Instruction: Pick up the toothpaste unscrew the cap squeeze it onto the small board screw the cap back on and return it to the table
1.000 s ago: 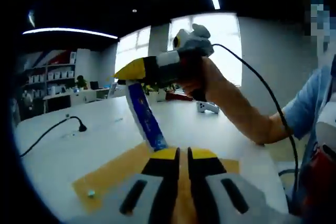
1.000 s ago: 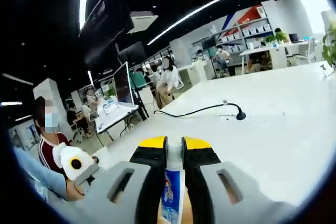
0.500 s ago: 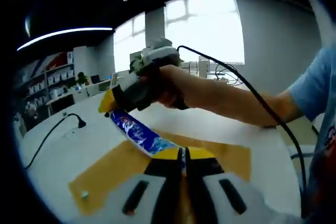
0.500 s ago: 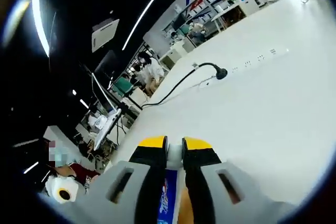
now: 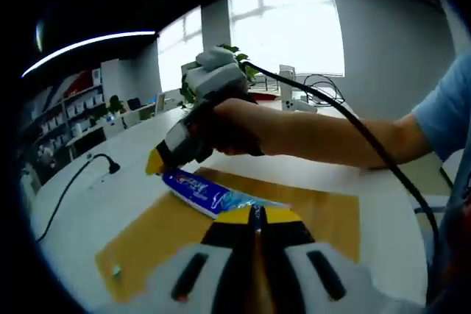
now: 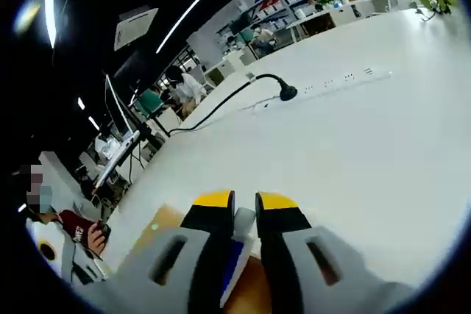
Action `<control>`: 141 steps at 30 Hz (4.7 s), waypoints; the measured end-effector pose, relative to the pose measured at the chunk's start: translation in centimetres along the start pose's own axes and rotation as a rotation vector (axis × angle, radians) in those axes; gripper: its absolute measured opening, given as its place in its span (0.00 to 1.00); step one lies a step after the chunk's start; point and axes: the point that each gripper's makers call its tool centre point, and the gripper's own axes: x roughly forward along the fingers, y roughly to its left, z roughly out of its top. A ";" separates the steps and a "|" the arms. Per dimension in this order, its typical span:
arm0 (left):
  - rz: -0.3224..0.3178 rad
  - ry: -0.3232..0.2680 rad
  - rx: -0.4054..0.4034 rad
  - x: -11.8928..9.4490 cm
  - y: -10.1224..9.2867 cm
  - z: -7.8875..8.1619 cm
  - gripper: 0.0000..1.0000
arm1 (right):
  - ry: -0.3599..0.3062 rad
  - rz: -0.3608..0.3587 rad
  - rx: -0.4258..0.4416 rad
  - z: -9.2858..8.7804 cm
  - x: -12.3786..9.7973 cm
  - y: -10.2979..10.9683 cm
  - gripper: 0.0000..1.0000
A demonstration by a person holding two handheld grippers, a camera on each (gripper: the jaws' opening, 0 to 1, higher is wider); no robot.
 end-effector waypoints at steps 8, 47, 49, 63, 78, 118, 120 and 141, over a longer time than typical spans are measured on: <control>0.011 -0.006 -0.003 -0.9 0.4 -0.1 0.03 | -0.071 -0.033 -0.196 2.2 -0.9 0.3 0.27; 0.086 -0.055 -0.098 -3.8 3.4 -0.1 0.04 | 0.179 0.004 -0.037 -1.3 -2.7 0.6 0.18; 0.088 -0.058 -0.100 -3.9 3.4 -0.1 0.04 | 0.169 0.006 -0.042 -1.4 -3.1 0.8 0.18; 0.096 -0.052 -0.114 -3.7 3.6 -0.3 0.04 | 0.100 -0.019 -0.118 -2.6 -4.9 2.5 0.18; 0.247 -0.235 -0.327 -9.2 10.3 1.2 0.00 | -0.313 -0.093 -0.487 3.0 -9.3 4.4 0.17; 0.860 -0.519 -0.157 -22.3 18.1 4.7 0.99 | -0.612 -0.477 -0.327 7.0 -20.2 -1.5 1.00; 0.842 -0.508 -0.155 -21.9 18.0 4.7 0.99 | -0.615 -0.500 -0.333 7.2 -20.3 -1.8 1.00; 0.703 -0.482 -0.080 -18.5 16.4 5.4 0.99 | -0.590 -0.448 -0.335 6.7 -18.6 -1.5 1.00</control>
